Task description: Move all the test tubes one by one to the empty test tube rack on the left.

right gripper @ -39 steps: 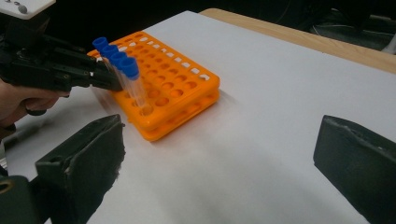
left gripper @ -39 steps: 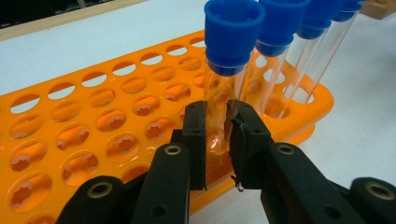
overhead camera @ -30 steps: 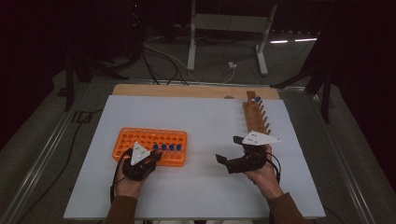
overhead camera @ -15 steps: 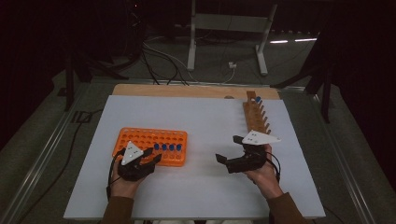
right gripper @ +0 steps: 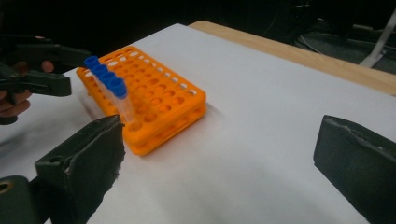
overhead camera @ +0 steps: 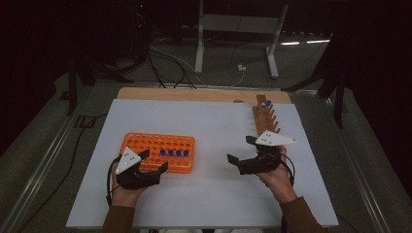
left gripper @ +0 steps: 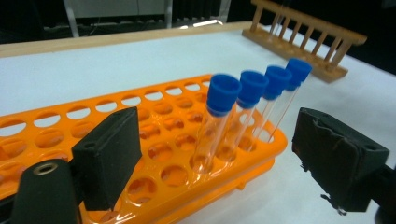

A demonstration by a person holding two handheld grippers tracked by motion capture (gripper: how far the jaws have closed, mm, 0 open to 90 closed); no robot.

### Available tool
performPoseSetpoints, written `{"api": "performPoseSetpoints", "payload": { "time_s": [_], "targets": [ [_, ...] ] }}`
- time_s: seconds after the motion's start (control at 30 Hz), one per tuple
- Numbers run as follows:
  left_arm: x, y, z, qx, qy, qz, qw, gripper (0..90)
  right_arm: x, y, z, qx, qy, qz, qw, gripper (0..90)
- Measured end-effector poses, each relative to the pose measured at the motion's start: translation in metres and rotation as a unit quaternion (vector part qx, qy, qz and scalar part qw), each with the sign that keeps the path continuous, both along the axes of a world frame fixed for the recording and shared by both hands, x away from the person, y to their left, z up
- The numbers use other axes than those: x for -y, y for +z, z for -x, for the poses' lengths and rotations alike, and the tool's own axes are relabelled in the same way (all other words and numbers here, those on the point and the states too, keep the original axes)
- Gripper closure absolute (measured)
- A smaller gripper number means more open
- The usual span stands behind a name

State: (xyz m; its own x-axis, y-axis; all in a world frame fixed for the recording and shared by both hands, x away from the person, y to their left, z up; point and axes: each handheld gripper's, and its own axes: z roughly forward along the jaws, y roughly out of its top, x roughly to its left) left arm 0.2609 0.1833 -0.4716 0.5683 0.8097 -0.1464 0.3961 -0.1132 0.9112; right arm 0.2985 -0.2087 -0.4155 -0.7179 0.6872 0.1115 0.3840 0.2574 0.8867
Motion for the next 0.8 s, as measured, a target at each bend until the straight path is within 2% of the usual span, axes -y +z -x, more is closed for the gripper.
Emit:
{"api": "performPoseSetpoints", "payload": {
  "time_s": [0.13,0.2,0.43,0.57,0.67,0.8],
  "targets": [
    [-0.002,0.004,0.002,0.007,0.002,0.008,0.9999,6.5,0.003,0.003,-0.004,0.007,-0.009,0.008,0.9999,2.0],
    [-0.002,0.004,0.003,0.009,0.006,0.002,0.9999,1.6,0.006,0.004,-0.007,0.008,-0.016,0.011,0.9998,2.0],
    [0.000,0.005,0.002,0.015,0.006,-0.007,0.9998,0.8,0.019,0.011,-0.018,0.018,-0.044,0.029,0.9984,2.0],
    [0.000,0.004,0.002,0.015,0.006,-0.005,0.9999,0.8,0.029,0.019,-0.025,0.026,-0.065,0.028,0.9972,2.0],
    [0.000,0.004,0.002,0.015,0.008,-0.003,0.9999,0.8,0.036,0.026,-0.034,0.031,-0.083,0.035,0.9955,2.0],
    [-0.001,0.003,0.002,0.015,0.008,-0.003,0.9999,0.8,0.046,0.033,-0.049,0.030,-0.109,0.033,0.9930,2.0]
  ]
}}
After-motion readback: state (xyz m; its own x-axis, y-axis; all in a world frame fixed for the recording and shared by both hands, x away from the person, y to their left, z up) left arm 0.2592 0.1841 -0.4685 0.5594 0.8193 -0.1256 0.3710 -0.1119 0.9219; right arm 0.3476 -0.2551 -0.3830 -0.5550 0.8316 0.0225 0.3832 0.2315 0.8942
